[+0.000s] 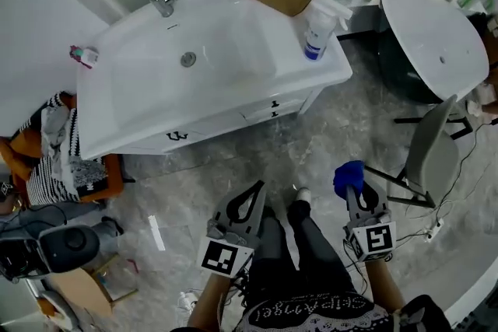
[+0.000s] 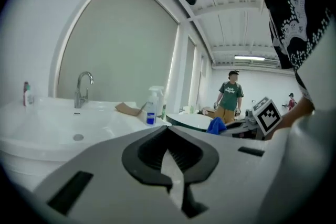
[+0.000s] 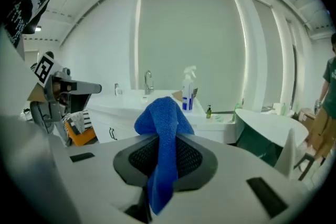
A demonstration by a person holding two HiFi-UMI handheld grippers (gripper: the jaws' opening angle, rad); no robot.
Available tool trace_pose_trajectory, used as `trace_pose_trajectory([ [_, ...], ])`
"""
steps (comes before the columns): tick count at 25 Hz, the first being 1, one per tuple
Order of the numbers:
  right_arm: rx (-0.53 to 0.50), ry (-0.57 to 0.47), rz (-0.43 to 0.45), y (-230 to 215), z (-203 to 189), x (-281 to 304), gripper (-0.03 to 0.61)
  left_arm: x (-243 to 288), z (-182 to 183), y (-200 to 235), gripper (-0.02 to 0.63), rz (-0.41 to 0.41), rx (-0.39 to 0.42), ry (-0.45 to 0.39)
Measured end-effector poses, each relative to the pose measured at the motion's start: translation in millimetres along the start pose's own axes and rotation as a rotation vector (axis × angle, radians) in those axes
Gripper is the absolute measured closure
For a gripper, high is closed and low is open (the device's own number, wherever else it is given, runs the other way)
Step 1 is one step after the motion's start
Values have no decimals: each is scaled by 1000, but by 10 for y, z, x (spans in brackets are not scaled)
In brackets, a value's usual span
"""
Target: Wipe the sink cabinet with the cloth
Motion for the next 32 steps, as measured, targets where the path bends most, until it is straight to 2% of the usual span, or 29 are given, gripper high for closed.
trace_pose_trajectory([
  [4,-27,-70,-19,-95,450,-465,520,-478,486,-131,609,86,33,-50],
  [8,-19,-94,41,-151,652,-769,520,-784,707,-292,609,156,48,-85],
  [12,-20,-126,107,-136,677,-1070,520,-1154,672,-400,609,261,58,-118],
  [17,-54,-159,167,-123,491,-1170,520,-1361,447,-516,609,347,29,-148],
  [20,-60,-153,197,-107,422,-1133,520,-1344,385,-556,609,351,33,-137],
  [24,-77,-147,221,57,524,-1104,520,-1341,461,-460,609,341,40,-144],
  [32,-69,-186,213,286,667,-1087,520,-1219,608,-358,609,271,87,-151],
])
Point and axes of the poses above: the fingertips, and each gripper's own axes: x forward along the fingers, y to its left, z out of its top, the point moved 6 cm from there along -x, backward along the fingers, and after that the axes turned 12 degrees about y, right-handed, at the moved point
